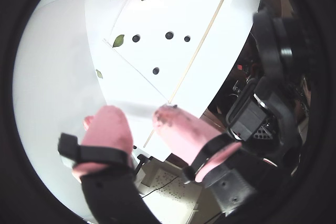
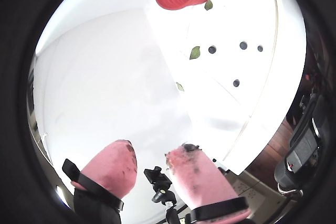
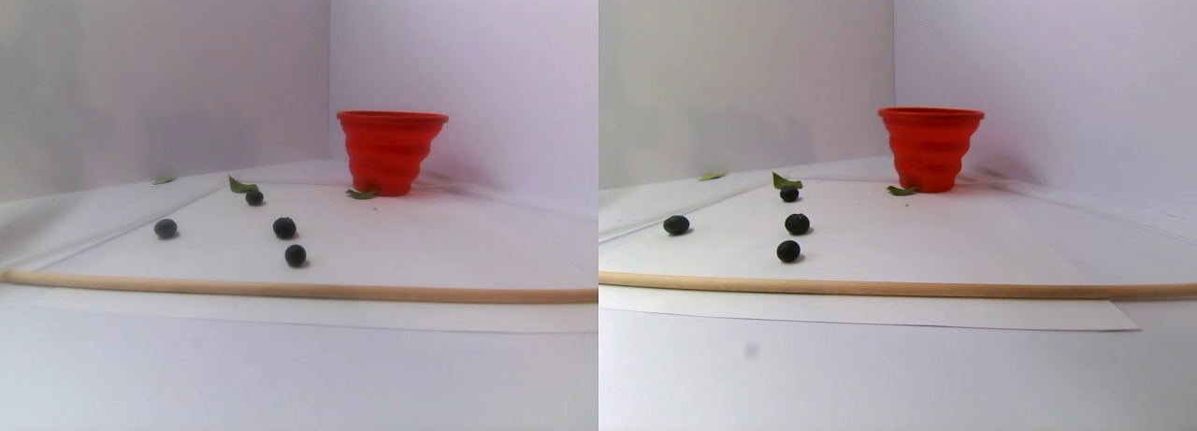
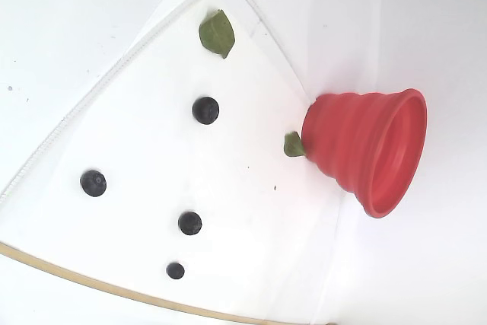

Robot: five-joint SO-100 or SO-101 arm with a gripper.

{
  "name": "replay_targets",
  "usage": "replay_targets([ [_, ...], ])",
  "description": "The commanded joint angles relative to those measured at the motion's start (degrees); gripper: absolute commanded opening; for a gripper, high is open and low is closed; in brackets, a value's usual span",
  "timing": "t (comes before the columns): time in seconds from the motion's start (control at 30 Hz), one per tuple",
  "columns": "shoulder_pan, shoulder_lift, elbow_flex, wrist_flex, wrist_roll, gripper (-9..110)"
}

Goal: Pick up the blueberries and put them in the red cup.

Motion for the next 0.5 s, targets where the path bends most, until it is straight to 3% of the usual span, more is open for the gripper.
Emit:
replay_targets([
  [0.0, -0.1, -0.5, -1.2, 0.3, -0.5, 12],
  [0.47, -0.2, -0.5, -1.2, 0.2, -0.5, 13],
])
